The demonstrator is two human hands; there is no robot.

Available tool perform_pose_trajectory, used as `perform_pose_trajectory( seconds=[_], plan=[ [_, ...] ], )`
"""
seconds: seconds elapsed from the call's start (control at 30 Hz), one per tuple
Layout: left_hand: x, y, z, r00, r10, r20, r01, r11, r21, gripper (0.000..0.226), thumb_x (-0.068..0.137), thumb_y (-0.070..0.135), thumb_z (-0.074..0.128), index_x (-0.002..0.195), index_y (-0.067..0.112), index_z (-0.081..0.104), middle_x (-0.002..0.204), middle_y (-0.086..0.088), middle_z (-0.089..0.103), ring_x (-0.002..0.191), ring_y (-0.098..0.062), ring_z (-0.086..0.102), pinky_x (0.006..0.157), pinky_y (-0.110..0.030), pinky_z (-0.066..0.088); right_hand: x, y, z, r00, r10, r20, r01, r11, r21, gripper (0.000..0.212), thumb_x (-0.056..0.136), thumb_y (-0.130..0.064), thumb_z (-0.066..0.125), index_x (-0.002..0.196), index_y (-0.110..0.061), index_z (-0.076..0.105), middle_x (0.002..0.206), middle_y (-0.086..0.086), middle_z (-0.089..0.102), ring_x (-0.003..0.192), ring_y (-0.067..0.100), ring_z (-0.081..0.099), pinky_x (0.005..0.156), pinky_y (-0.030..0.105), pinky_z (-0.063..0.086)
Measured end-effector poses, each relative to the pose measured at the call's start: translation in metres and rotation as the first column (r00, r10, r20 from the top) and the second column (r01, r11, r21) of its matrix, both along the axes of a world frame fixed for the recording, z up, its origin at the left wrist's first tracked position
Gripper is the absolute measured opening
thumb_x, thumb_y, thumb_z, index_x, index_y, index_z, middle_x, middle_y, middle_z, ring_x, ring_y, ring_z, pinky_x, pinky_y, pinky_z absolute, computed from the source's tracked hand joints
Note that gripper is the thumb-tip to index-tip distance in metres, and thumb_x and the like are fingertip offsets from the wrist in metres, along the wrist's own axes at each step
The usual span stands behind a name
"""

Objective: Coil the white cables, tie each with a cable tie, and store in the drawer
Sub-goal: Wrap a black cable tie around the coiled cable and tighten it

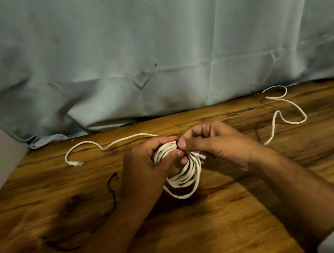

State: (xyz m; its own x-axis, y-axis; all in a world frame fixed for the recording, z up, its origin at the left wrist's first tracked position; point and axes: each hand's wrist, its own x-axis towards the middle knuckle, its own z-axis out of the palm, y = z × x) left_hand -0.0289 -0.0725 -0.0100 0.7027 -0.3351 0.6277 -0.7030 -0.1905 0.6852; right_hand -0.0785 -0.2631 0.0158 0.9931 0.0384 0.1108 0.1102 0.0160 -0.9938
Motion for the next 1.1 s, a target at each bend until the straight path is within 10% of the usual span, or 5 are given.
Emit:
perform_pose_trajectory(
  seconds=[0.37, 0.53, 0.8, 1.1],
  plan=[
    [-0.007, 0.003, 0.006, 0.994, 0.018, 0.105, -0.036, 0.985, 0.167, 0.034, 0.079, 0.056, 0.078, 0.100, 0.032, 0.067, 0.089, 0.018, 0.072, 0.082, 0.002, 0.069, 0.066, -0.036, 0.059, 0.004, 0.004, -0.003, 0.990, 0.002, -0.139, 0.014, 0.993, 0.115, 0.005, 0.083, -0.011, 0.075, 0.086, -0.008, 0.073, 0.077, 0.012, 0.069, 0.067, 0.021, 0.063, 0.066, 0.031, 0.048],
    [-0.008, 0.000, 0.006, 0.995, 0.001, 0.103, -0.013, 0.992, 0.122, 0.024, 0.083, 0.042, 0.081, 0.097, 0.028, 0.068, 0.086, 0.017, 0.071, 0.080, 0.000, 0.069, 0.066, -0.035, 0.058, 0.000, 0.010, 0.000, 0.992, -0.062, -0.107, 0.080, 0.983, 0.168, 0.003, 0.092, -0.002, 0.069, 0.090, -0.003, 0.071, 0.077, 0.015, 0.069, 0.063, 0.020, 0.066, 0.058, 0.027, 0.058],
    [-0.016, -0.002, 0.015, 0.982, -0.099, -0.164, 0.083, 0.991, -0.102, 0.017, 0.084, 0.025, 0.080, 0.096, 0.023, 0.068, 0.089, 0.000, 0.078, 0.083, -0.016, 0.076, 0.076, -0.053, 0.061, -0.044, 0.013, 0.006, 0.978, -0.097, 0.187, 0.103, 0.994, -0.024, 0.033, 0.093, 0.001, 0.070, 0.126, -0.001, 0.067, 0.117, 0.019, 0.075, 0.103, 0.026, 0.074, 0.086, 0.039, 0.064],
    [-0.085, -0.063, 0.042, 0.892, -0.383, -0.238, 0.364, 0.923, -0.121, 0.018, 0.088, 0.013, 0.079, 0.102, 0.018, 0.071, 0.091, 0.001, 0.077, 0.081, -0.009, 0.071, 0.075, -0.029, 0.057, -0.139, -0.041, 0.033, 0.881, -0.377, 0.287, 0.421, 0.900, -0.112, 0.020, 0.095, 0.004, 0.067, 0.114, 0.007, 0.066, 0.109, 0.028, 0.074, 0.077, 0.022, 0.073, 0.067, 0.031, 0.062]
  ],
)
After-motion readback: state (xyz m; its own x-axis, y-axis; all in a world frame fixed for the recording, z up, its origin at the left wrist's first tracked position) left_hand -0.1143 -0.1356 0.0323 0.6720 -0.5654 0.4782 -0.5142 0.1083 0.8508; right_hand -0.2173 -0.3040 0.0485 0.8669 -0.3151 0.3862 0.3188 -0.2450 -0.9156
